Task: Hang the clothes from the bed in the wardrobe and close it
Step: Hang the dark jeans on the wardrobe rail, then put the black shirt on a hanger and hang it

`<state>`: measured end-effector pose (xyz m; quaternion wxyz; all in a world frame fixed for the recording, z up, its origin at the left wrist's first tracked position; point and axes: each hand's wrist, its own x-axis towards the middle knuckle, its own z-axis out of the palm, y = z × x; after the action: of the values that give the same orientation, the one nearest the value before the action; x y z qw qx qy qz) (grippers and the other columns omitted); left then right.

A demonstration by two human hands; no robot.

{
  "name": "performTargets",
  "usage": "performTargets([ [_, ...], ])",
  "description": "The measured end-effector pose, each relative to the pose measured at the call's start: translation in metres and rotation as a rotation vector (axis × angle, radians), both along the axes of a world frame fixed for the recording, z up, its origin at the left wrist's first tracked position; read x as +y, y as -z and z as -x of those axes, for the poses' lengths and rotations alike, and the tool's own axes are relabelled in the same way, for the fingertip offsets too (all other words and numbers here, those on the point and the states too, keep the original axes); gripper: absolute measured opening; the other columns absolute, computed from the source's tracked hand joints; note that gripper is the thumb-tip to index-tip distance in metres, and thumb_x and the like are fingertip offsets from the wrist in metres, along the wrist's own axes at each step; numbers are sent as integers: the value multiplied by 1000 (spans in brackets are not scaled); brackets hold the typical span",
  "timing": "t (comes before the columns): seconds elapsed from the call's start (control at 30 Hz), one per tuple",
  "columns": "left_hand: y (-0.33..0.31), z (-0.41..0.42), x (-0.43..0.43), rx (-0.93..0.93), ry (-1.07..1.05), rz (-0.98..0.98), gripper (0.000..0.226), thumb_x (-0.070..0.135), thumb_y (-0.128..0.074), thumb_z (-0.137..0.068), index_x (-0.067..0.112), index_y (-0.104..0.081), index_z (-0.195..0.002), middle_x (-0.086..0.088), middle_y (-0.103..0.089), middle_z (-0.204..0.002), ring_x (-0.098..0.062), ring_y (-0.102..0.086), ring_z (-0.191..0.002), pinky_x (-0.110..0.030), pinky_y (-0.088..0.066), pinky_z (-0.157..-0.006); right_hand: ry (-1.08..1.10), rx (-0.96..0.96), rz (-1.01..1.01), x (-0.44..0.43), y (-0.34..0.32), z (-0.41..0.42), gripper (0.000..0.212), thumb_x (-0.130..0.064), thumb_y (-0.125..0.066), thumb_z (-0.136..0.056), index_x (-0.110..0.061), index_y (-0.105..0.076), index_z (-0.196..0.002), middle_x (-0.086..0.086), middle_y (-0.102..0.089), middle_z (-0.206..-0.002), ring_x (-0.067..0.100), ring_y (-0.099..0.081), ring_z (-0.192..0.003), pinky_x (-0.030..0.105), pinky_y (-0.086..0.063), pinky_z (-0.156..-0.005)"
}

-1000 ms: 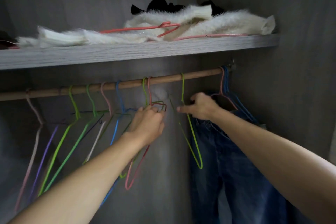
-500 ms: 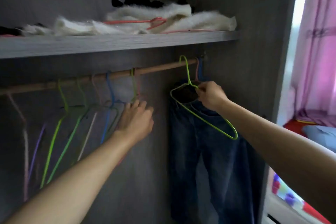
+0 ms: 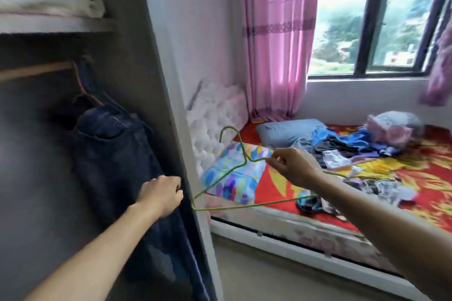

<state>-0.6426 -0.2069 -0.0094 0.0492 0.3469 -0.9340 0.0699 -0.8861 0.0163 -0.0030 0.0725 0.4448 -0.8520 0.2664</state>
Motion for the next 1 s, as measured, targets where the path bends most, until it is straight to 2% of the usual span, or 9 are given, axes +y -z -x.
performTargets([
  [0.2,75,159,121,-101,173,-170,28,38,-42,-91,23,-60,-107,-6,-64,-119,-28,-60,-109,-35,-46,-86,216,-167,-91,160,63,116,31,-47,-55,-92,-20,-66,-81,-2,-63,-75,19,-60,-71,32,-45,-62],
  [0.43,111,297,217,-171,350,-302,23,38,-45,-88,25,-60,-99,-2,-65,-110,-25,-60,-102,-34,-46,-82,481,-368,-51,282,108,212,16,-29,-59,-90,-23,-66,-77,-5,-64,-71,18,-61,-70,29,-37,-57],
  [0.6,135,391,236,-221,439,-325,22,39,-46,-90,25,-60,-99,2,-64,-101,-21,-61,-91,-34,-50,-77,649,-475,4,323,145,277,13,-26,-59,-88,-21,-68,-81,-5,-68,-74,18,-63,-71,35,-50,-67],
  [0.77,171,502,234,-284,512,-343,20,37,-45,-91,23,-59,-96,3,-61,-88,-20,-59,-81,-31,-47,-69,778,-511,25,339,179,366,12,-25,-59,-88,-21,-70,-83,-3,-71,-76,18,-65,-73,36,-52,-72],
  [0.87,191,576,227,-330,558,-371,19,35,-45,-92,21,-57,-92,1,-61,-90,-22,-60,-85,-30,-39,-62,863,-529,43,340,196,431,13,-25,-59,-90,-20,-70,-85,-1,-71,-79,22,-65,-80,38,-51,-75],
  [0.93,199,620,224,-378,585,-383,18,35,-46,-92,22,-57,-93,-1,-64,-98,-23,-61,-92,-30,-39,-64,923,-556,53,336,206,474,14,-26,-58,-91,-20,-70,-89,1,-72,-82,26,-66,-84,37,-51,-76],
  [1.0,209,663,219,-412,611,-394,17,35,-46,-91,21,-56,-91,-1,-64,-98,-24,-61,-93,-31,-40,-65,978,-576,76,329,216,511,16,-25,-57,-91,-18,-70,-91,4,-72,-83,28,-66,-86,35,-49,-75],
])
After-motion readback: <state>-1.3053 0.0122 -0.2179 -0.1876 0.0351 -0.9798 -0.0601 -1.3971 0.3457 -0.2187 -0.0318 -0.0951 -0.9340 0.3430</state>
